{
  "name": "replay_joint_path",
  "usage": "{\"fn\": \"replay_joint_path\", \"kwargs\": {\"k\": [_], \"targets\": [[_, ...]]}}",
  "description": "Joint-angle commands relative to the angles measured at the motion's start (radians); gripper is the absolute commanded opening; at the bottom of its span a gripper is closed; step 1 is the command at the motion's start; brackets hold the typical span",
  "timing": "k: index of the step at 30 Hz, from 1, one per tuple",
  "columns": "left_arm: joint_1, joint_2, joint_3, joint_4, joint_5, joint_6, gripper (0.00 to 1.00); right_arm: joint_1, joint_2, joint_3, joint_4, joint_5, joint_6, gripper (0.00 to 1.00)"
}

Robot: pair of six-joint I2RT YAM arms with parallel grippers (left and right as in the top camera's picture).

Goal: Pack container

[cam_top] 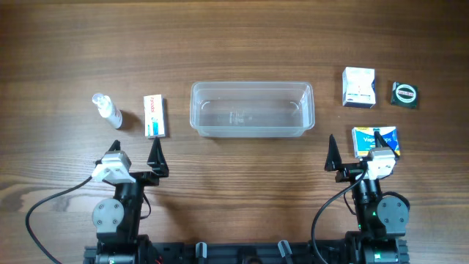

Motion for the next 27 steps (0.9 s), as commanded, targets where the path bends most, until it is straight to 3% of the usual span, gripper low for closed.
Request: {"fn": "replay_joint_path", "kwargs": {"k": [1, 24, 27], "targets": [[0.008, -0.005, -0.007, -0.001, 0.008, -0.006, 1.0, 0.006, -0.002, -0.001, 0.003, 0.012, -0.005, 1.0], [0.008, -0.005, -0.007, -0.001, 0.008, -0.006, 1.0, 0.006, -0.002, -0.001, 0.003, 0.005, -0.002, 1.0], [0.008, -0.005, -0.007, -0.001, 0.008, -0.006, 1.0, 0.006, -0.002, -0.001, 0.083, 0.014, 0.021, 1.0]]}}
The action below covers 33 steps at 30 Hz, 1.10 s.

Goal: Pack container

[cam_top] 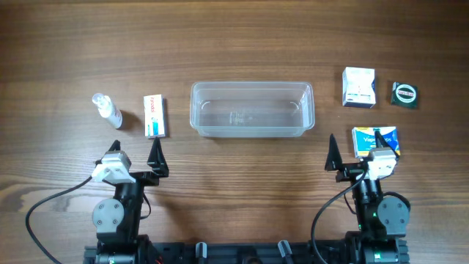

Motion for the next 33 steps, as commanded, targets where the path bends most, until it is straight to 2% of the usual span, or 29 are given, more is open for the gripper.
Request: {"fn": "replay_joint_path", "kwargs": {"k": [1, 6, 10, 12, 14, 18, 20, 23, 26, 30, 33], "targets": [[0.008, -0.005, -0.007, -0.001, 0.008, -0.006, 1.0, 0.006, -0.003, -0.001, 0.082, -0.002, 0.046, 1.0], [0.008, -0.005, -0.007, -0.001, 0.008, -0.006, 1.0, 0.006, -0.002, 0.01, 0.341, 0.032, 0.019, 1.0], [0.008, -0.005, -0.007, -0.001, 0.008, -0.006, 1.0, 0.006, 0.031, 0.134, 0.314, 0.128, 0.009, 1.0], [0.008, -0.005, -0.007, -0.001, 0.008, -0.006, 1.0, 0.006, 0.092, 0.244, 0.22, 0.162, -0.035, 1.0], [0.008, -0.005, -0.007, -0.001, 0.008, -0.006, 1.0, 0.006, 0.207, 0.402, 0.053, 0.258, -0.031, 1.0], [0.008, -0.005, -0.007, -0.001, 0.008, -0.006, 1.0, 0.006, 0.589, 0.808, -0.351, 0.268, -0.045, 1.0], [0.008, -0.005, -0.007, -0.001, 0.008, -0.006, 1.0, 0.006, 0.843, 1.056, -0.536, 0.21, -0.129, 1.0], [0.008, -0.005, -0.007, -0.001, 0.008, -0.006, 1.0, 0.006, 1.066, 1.246, -0.629, 0.061, -0.136, 1.0], [0.008, -0.005, -0.007, -0.001, 0.008, -0.006, 1.0, 0.005, 1.201, 1.255, -0.62, 0.056, -0.053, 1.0], [0.008, -0.005, -0.007, -0.001, 0.008, -0.006, 1.0, -0.026, 1.313, 1.312, -0.64, 0.019, -0.048, 1.0], [0.008, -0.005, -0.007, -0.001, 0.008, -0.006, 1.0, -0.077, 1.423, 1.517, -0.771, -0.011, -0.044, 1.0]]}}
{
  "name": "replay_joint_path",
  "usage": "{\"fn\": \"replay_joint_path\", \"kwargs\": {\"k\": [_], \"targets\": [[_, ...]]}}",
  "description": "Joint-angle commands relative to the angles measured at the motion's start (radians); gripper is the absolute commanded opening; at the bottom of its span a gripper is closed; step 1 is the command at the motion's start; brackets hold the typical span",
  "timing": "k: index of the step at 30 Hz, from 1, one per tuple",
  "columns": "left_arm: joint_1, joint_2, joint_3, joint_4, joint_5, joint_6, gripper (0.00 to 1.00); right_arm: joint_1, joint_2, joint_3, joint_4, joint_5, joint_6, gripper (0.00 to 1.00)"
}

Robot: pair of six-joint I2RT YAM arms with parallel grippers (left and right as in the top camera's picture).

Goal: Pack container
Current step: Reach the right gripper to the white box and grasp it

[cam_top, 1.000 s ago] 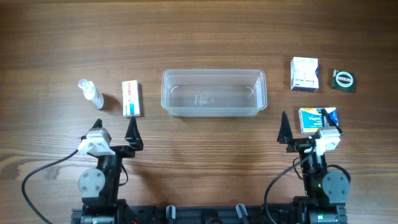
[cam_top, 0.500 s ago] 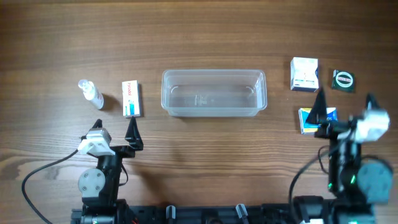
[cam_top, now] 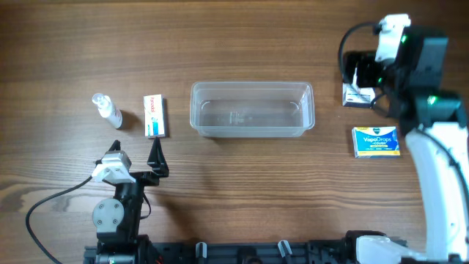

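Observation:
A clear plastic container [cam_top: 193,110] stands empty at the table's middle. To its left lie a narrow white box [cam_top: 154,116] with green and red print and a small clear spray bottle [cam_top: 106,108]. Right of the container lies a blue VapoDrops box [cam_top: 376,141]. Farther back, a white box [cam_top: 356,94] shows only partly under my right gripper [cam_top: 360,76], which hangs over it; its jaws are hard to read from above. My left gripper [cam_top: 135,152] rests open near the front edge, just in front of the narrow box.
The right arm's white link [cam_top: 440,183] stretches from the front right corner up across the table's right side, covering the spot behind the blue box. A black cable [cam_top: 51,202] loops at the front left beside the left arm's base.
My right arm has left its rest pose at the front right and now reaches to the back right, with its gripper over the white box. The blue box is now fully in view. Left arm unchanged.
At both earlier moments the two arms sat parked at the front edge with open grippers, and a dark round tin lay right of the white box. Now the right arm is extended over the white box and hides the tin's place.

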Motion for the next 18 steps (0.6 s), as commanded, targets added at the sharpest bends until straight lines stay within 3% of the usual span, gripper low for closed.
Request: {"fn": "replay_joint_path", "kwargs": {"k": [1, 5, 18], "targets": [[0.008, -0.008, -0.006, -0.002, 0.008, -0.006, 1.0, -0.066, 0.124, 0.248, -0.154, -0.051, 0.042, 1.0], [0.008, -0.008, -0.006, -0.002, 0.008, -0.006, 1.0, -0.117, 0.299, 0.293, -0.34, -0.129, 0.046, 1.0], [0.008, -0.008, -0.006, -0.002, 0.008, -0.006, 1.0, -0.13, 0.587, 0.292, -0.288, -0.033, 0.045, 1.0]]}}
